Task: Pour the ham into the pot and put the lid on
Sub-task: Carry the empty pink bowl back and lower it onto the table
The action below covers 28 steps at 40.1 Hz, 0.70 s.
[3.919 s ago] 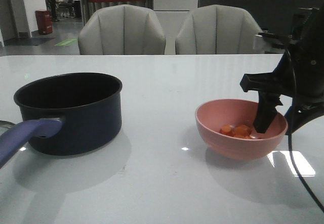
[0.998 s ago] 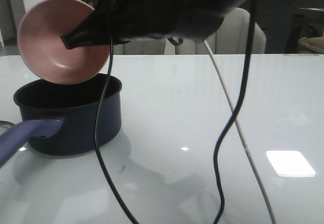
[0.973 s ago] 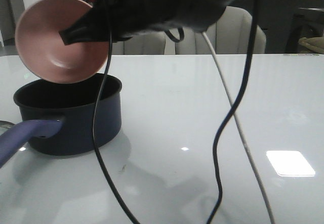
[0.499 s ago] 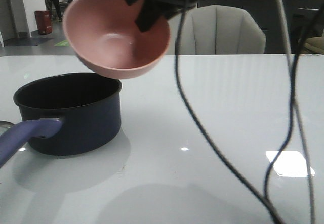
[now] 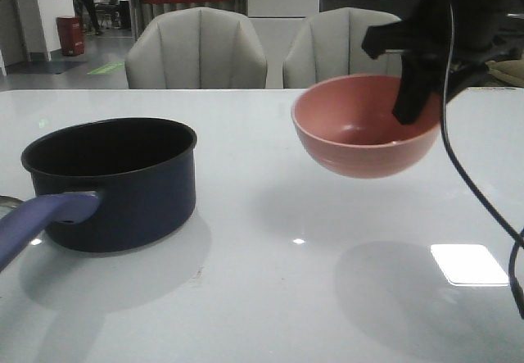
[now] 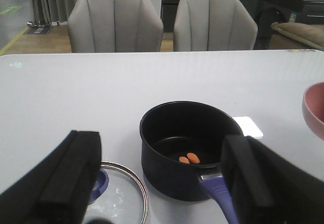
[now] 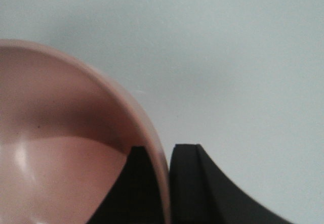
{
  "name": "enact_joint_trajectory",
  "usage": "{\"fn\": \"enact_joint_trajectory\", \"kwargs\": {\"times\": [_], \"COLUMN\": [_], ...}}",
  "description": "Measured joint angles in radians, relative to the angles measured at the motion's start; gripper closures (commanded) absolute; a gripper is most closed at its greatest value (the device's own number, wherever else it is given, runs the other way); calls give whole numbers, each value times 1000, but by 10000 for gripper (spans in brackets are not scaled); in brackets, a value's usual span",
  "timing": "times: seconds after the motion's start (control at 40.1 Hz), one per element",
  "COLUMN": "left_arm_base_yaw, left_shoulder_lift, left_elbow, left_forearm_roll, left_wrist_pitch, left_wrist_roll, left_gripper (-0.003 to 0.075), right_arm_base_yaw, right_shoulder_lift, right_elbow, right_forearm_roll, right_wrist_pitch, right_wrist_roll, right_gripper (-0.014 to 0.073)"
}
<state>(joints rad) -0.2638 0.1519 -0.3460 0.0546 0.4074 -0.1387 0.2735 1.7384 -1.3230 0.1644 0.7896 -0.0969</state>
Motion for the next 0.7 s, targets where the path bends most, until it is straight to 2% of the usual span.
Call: {"fn": "enact_joint_trajectory", "kwargs": {"times": [0.175, 0.399, 0.449, 0.699], "left_arm_base_yaw": [0, 0, 0, 0], "left_shoulder_lift": [0, 0, 0, 0], "left_elbow": [0, 0, 0, 0], "left_forearm_roll": [0, 0, 0, 0], "left_wrist_pitch": [0, 0, 0, 0], "left_wrist_roll": [0, 0, 0, 0], "left_gripper": [188, 188, 188, 188], "right_arm_base_yaw": [-23, -25, -25, -25], "right_shoulder_lift": [96, 164, 166, 132], "right_elbow": [0, 0, 0, -2], "right_forearm_roll": [0, 4, 4, -3], "right_wrist_pitch": [10, 2, -2, -20], "right_wrist_roll": [19, 40, 42, 42], "right_gripper": [433, 235, 214, 212]}}
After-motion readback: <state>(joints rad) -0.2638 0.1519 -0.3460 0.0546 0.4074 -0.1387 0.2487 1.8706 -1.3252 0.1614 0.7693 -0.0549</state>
